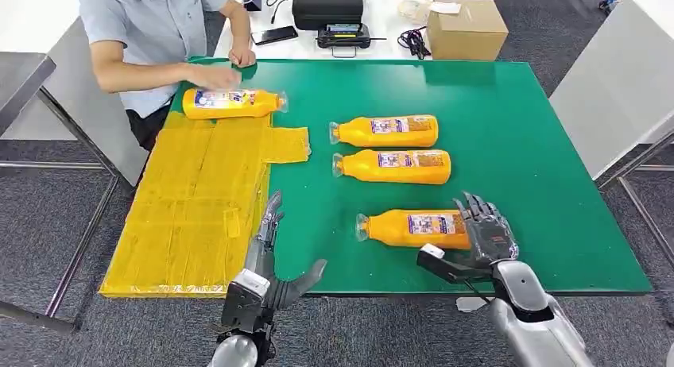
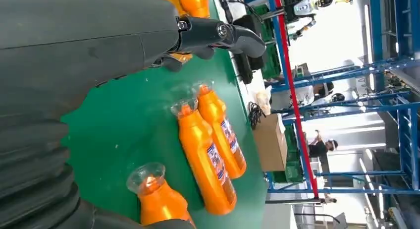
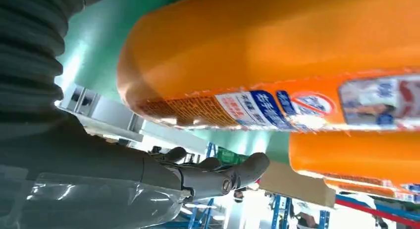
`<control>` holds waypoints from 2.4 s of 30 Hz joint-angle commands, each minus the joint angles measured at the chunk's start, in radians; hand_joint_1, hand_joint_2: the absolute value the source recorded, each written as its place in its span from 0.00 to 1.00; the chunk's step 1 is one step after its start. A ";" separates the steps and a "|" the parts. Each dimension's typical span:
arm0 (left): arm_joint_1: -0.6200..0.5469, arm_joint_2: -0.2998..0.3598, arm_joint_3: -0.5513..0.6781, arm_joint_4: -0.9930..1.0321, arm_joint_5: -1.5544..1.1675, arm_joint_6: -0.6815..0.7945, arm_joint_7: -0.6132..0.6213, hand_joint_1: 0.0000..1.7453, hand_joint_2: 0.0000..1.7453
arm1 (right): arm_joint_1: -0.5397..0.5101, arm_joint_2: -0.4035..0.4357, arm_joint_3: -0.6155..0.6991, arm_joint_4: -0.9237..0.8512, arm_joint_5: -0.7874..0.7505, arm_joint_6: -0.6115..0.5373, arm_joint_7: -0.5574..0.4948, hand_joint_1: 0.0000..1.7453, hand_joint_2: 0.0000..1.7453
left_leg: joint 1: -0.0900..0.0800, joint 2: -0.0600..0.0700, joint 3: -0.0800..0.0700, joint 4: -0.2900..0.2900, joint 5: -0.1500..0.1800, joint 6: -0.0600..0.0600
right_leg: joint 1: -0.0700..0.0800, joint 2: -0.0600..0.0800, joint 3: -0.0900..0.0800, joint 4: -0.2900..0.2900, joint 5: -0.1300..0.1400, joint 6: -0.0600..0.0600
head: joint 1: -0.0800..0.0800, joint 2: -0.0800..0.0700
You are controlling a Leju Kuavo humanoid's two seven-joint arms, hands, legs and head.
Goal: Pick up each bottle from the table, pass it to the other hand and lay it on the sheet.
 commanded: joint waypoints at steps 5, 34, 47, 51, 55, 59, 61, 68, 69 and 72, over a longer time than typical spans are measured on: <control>-0.070 0.025 -0.064 0.078 0.018 -0.029 -0.002 0.00 1.00 | -0.155 0.114 0.086 0.293 -0.124 0.056 -0.087 0.00 1.00 | 0.001 0.002 0.004 -0.001 0.000 -0.002 | 0.001 0.002 0.003 -0.001 0.000 -0.002 | 0.000 0.000; -0.078 0.024 -0.070 0.097 0.000 -0.040 0.015 0.00 1.00 | -0.145 0.032 0.124 0.253 -0.275 0.236 -0.104 1.00 1.00 | 0.001 -0.002 0.012 -0.001 0.000 -0.001 | 0.001 -0.002 0.012 -0.002 -0.001 -0.002 | 0.000 0.000; -0.100 -0.021 -0.006 0.165 0.390 -0.069 -0.024 0.00 1.00 | -0.002 0.121 0.019 -0.082 -0.629 0.273 -0.289 1.00 1.00 | 0.002 0.003 0.014 -0.001 -0.002 -0.003 | 0.002 0.002 0.012 -0.002 0.000 -0.003 | 0.000 0.000; -0.100 -0.017 -0.012 0.162 0.398 -0.066 -0.027 0.00 1.00 | -0.005 0.114 0.020 -0.073 -0.631 0.273 -0.288 1.00 1.00 | 0.001 0.001 0.013 -0.001 -0.001 -0.002 | 0.001 0.000 0.010 -0.001 0.000 -0.002 | 0.000 0.000; -0.101 -0.016 -0.013 0.161 0.399 -0.066 -0.027 0.00 1.00 | -0.005 0.112 0.018 -0.070 -0.633 0.272 -0.289 1.00 1.00 | 0.001 0.001 0.011 -0.001 -0.001 -0.002 | 0.001 0.001 0.010 -0.001 0.000 -0.002 | 0.000 0.000; -0.101 -0.016 -0.013 0.161 0.399 -0.066 -0.027 0.00 1.00 | -0.005 0.112 0.018 -0.070 -0.633 0.272 -0.289 1.00 1.00 | 0.001 0.001 0.011 -0.001 -0.002 -0.002 | 0.001 0.001 0.010 -0.001 -0.001 -0.003 | 0.000 0.000; -0.101 -0.016 -0.013 0.161 0.399 -0.066 -0.027 0.00 1.00 | -0.005 0.112 0.018 -0.070 -0.633 0.272 -0.289 1.00 1.00 | 0.000 0.001 0.009 0.000 -0.001 -0.002 | 0.001 0.000 0.008 -0.001 -0.001 -0.003 | 0.000 0.000; -0.127 -0.011 -0.019 0.210 0.571 -0.097 0.003 0.00 1.00 | -0.048 0.150 0.076 -0.145 -0.719 0.313 -0.320 0.98 1.00 | 0.000 0.003 0.006 0.000 -0.001 -0.002 | 0.001 0.003 0.005 0.000 0.000 -0.002 | 0.000 0.000; -0.130 -0.010 -0.026 0.218 0.575 -0.104 0.007 0.00 1.00 | -0.053 0.155 0.080 -0.147 -0.725 0.316 -0.320 0.98 1.00 | 0.001 0.005 0.007 0.000 -0.002 -0.003 | 0.001 0.004 0.005 0.000 -0.001 -0.003 | 0.000 0.000; -0.152 -0.007 -0.056 0.269 0.629 -0.151 0.061 0.00 1.00 | -0.068 0.167 0.099 -0.143 -0.771 0.331 -0.334 0.99 1.00 | 0.002 0.005 0.009 0.000 -0.003 -0.003 | 0.002 0.004 0.007 0.000 -0.001 -0.004 | 0.000 0.000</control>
